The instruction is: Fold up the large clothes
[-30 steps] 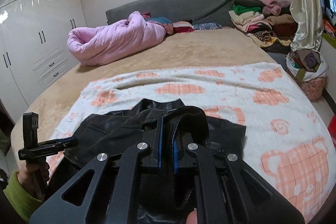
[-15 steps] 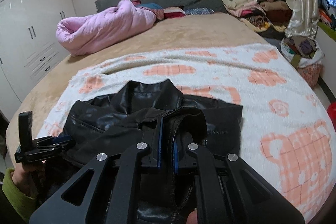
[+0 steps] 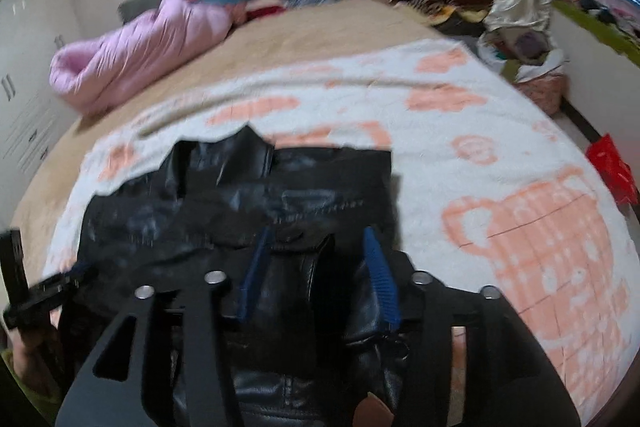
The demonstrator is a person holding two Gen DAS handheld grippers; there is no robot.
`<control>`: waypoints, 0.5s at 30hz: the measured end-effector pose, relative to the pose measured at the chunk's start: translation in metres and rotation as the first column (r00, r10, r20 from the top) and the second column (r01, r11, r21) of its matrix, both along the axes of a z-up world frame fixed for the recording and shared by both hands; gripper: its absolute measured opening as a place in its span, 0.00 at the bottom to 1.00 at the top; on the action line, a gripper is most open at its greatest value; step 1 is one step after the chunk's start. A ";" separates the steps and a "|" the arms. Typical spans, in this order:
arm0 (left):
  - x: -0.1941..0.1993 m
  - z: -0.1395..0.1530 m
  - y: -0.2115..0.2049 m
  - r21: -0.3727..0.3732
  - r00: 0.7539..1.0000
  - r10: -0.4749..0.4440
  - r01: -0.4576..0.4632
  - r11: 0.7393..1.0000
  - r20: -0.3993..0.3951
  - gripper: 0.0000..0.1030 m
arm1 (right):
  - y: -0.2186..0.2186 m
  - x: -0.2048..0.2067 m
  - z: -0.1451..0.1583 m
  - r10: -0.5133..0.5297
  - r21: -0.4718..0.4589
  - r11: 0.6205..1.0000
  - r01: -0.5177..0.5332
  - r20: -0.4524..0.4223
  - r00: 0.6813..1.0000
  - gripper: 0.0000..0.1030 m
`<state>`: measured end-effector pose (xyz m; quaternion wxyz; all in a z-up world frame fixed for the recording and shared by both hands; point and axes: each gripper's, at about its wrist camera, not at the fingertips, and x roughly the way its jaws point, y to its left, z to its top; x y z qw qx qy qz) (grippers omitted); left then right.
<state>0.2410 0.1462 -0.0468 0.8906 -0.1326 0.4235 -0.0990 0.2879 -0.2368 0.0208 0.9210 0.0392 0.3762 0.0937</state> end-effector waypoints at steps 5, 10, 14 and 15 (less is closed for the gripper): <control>-0.001 0.000 -0.002 0.008 1.000 0.001 -0.001 1.000 -0.001 0.39 | 0.041 -0.004 0.006 0.104 -0.073 0.992 -0.100 0.058 0.993 0.48; -0.003 0.001 -0.003 0.017 1.000 0.000 0.000 1.000 -0.006 0.39 | 0.094 0.010 -0.015 0.213 -0.203 0.957 -0.207 0.007 0.977 0.54; -0.003 0.002 -0.005 0.027 1.000 -0.002 0.002 1.000 -0.007 0.39 | 0.106 0.026 -0.043 0.196 -0.244 0.947 -0.211 -0.082 0.977 0.57; -0.002 0.002 -0.005 0.030 1.000 -0.003 0.003 1.000 -0.007 0.39 | 0.105 0.032 -0.052 0.181 -0.244 0.948 -0.205 -0.118 0.976 0.57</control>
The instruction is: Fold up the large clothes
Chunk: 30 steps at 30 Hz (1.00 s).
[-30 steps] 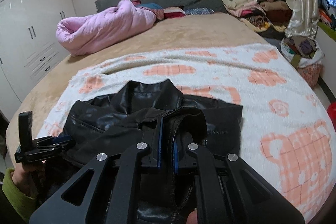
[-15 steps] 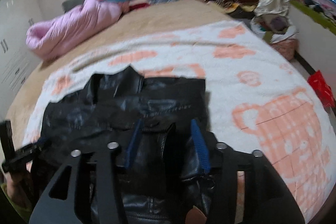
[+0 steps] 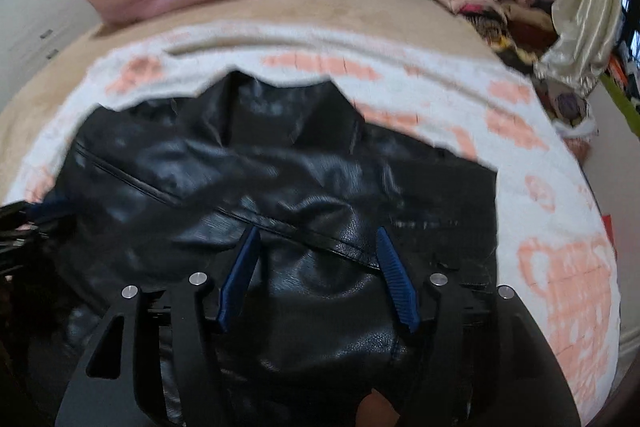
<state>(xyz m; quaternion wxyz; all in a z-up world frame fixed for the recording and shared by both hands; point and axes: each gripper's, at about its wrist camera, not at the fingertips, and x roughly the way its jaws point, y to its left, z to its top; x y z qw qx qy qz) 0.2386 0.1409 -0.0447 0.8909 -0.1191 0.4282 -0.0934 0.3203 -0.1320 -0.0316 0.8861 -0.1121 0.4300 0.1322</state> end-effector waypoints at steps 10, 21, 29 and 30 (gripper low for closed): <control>-0.001 0.002 0.001 -0.021 1.000 -0.003 0.003 1.000 0.007 0.43 | -0.012 0.002 -0.022 -0.027 0.075 0.997 0.029 -0.028 0.999 0.57; -0.012 0.028 -0.008 0.003 0.998 -0.012 0.011 1.000 0.067 0.78 | -0.033 -0.046 0.027 -0.028 0.240 0.971 0.006 0.091 0.995 0.72; -0.021 0.041 -0.021 0.008 0.994 -0.033 0.032 0.999 0.104 0.91 | -0.041 -0.079 0.039 -0.025 0.289 0.957 -0.015 0.136 0.990 0.62; -0.022 0.041 -0.023 0.006 0.994 -0.041 0.041 0.999 0.105 0.91 | -0.042 -0.082 0.039 -0.029 0.292 0.956 -0.014 0.140 0.990 0.56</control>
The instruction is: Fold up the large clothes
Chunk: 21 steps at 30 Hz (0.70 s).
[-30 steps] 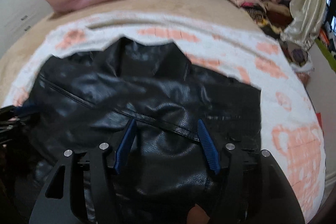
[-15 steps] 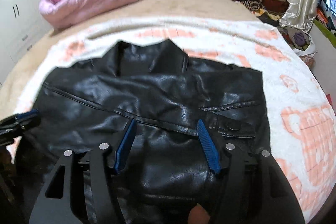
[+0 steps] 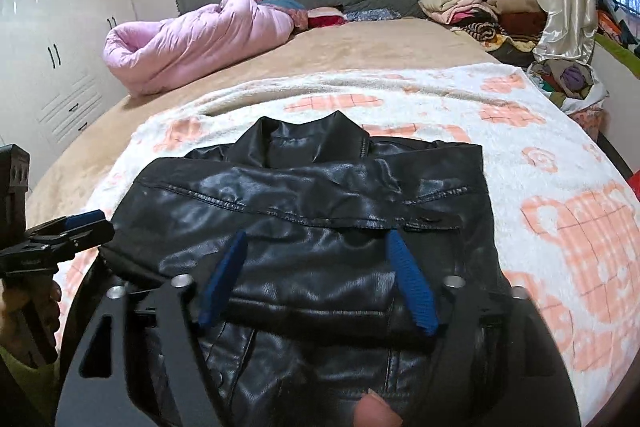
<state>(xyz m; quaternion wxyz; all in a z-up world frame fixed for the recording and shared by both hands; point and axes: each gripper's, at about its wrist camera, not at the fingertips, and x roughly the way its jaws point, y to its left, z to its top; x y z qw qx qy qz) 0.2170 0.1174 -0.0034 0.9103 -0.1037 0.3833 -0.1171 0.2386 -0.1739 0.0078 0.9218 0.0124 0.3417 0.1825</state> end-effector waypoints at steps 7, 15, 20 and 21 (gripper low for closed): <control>-0.006 -0.011 -0.024 -0.020 0.996 -0.082 0.081 0.996 -0.031 0.56 | 0.002 -0.010 -0.007 0.028 -0.012 1.000 -0.028 -0.024 0.999 0.28; 0.000 -0.041 -0.044 0.089 0.989 -0.099 0.109 0.990 -0.107 0.47 | 0.019 -0.011 -0.020 0.054 -0.097 0.994 -0.059 -0.049 0.997 0.28; 0.000 -0.042 -0.043 0.083 0.989 -0.101 0.110 0.990 -0.109 0.47 | 0.014 0.000 -0.040 0.003 -0.160 0.987 -0.022 -0.116 0.993 0.26; 0.000 -0.042 -0.042 0.081 0.989 -0.103 0.112 0.990 -0.109 0.47 | 0.012 0.003 -0.047 -0.011 -0.168 0.986 -0.014 -0.143 0.990 0.26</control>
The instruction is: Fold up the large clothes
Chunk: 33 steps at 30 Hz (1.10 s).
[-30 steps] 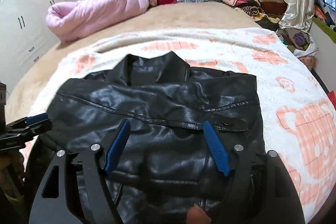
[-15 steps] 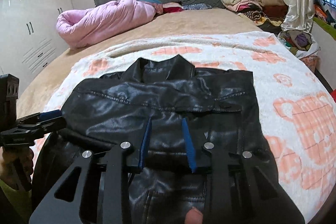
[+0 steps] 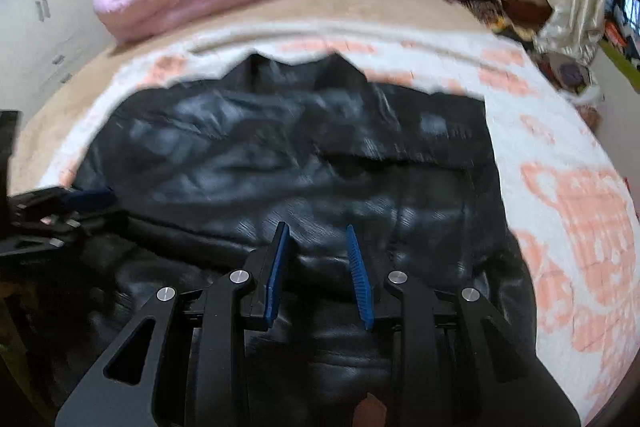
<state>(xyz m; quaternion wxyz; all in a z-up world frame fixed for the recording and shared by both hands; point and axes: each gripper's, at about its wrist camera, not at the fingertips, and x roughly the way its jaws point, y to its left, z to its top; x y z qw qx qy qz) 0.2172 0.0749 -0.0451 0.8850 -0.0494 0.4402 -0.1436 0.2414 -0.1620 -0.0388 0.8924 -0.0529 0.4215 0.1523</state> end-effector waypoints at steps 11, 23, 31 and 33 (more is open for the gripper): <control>0.001 0.002 0.006 -0.044 1.000 0.002 -0.002 0.999 -0.009 0.47 | -0.006 0.003 -0.013 -0.030 0.054 0.998 0.033 -0.055 0.998 0.28; -0.006 0.015 0.007 -0.051 1.000 -0.001 0.002 0.999 0.016 0.54 | -0.009 -0.011 0.011 -0.039 0.131 0.991 0.039 -0.006 0.999 0.70; -0.012 0.024 0.006 -0.044 0.999 0.016 -0.014 0.999 0.035 0.73 | -0.018 -0.018 0.020 -0.079 0.146 0.986 0.075 0.024 0.997 0.91; -0.014 0.027 0.008 -0.031 0.998 0.035 -0.034 0.999 0.046 0.78 | -0.021 -0.019 0.023 -0.088 0.164 0.983 0.082 0.030 0.996 0.92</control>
